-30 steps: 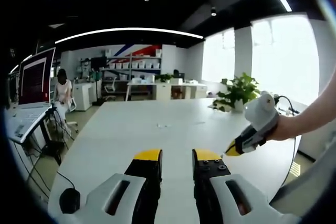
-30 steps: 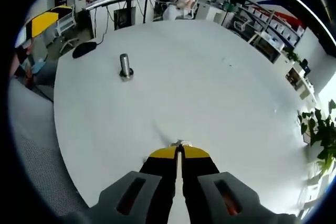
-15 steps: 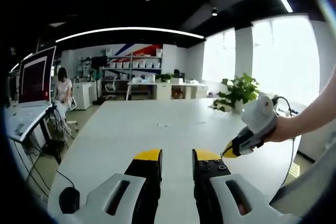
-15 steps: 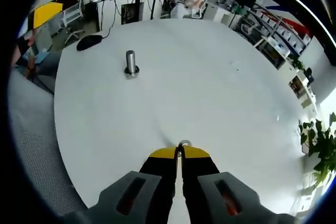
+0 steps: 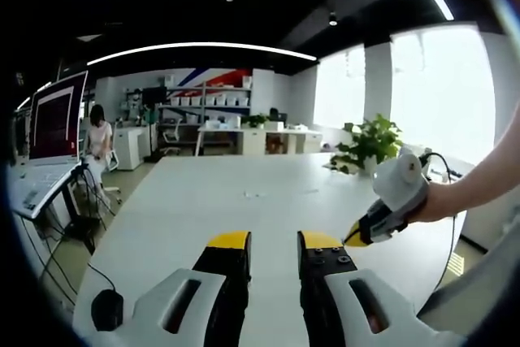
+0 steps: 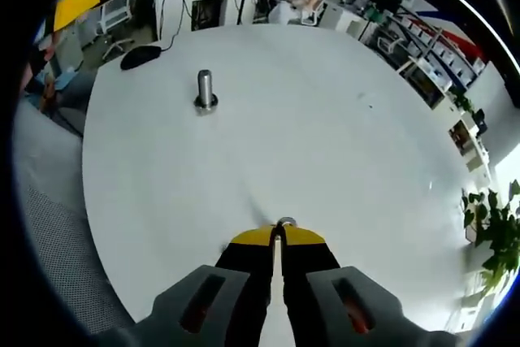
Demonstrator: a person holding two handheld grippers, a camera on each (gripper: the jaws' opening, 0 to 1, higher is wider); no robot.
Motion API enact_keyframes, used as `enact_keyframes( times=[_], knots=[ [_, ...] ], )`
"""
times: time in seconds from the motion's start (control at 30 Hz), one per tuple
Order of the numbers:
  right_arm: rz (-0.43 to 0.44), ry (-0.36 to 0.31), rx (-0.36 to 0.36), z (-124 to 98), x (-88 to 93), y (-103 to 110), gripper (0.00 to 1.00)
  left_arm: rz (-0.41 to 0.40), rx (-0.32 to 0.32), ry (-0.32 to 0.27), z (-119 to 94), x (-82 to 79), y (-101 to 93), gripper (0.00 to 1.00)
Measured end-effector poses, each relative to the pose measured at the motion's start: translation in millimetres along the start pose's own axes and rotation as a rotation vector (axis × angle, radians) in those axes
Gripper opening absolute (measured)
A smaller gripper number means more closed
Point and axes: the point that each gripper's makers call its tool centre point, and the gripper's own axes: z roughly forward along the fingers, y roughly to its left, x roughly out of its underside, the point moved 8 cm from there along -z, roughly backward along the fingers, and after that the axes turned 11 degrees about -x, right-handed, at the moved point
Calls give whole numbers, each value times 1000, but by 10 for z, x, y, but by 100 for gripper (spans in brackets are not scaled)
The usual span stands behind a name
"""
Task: Place the washer onto the threaded stud by aligning its center hole with the stud, sliding it down to the base, and recovering from edge contact or off-axis alignment until the washer reaches the visible bottom stop.
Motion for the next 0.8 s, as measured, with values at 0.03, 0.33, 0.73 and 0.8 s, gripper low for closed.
enact_keyframes(
  times=[0.03,0.33,0.73,0.8],
  knots=[
    [3,0,-1,3,1,-5,4,1,0,1,0,2,1,21],
    [-2,10,2,0,8,-7,4,1,-2,-1,-2,1,6,21],
    [-13,12,-2,13,3,-8,5,-3,-4,0,1,1,11,21],
    [-27,16,3,11,-3,-12,5,-1,-3,1,-1,0,10,21]
  ],
)
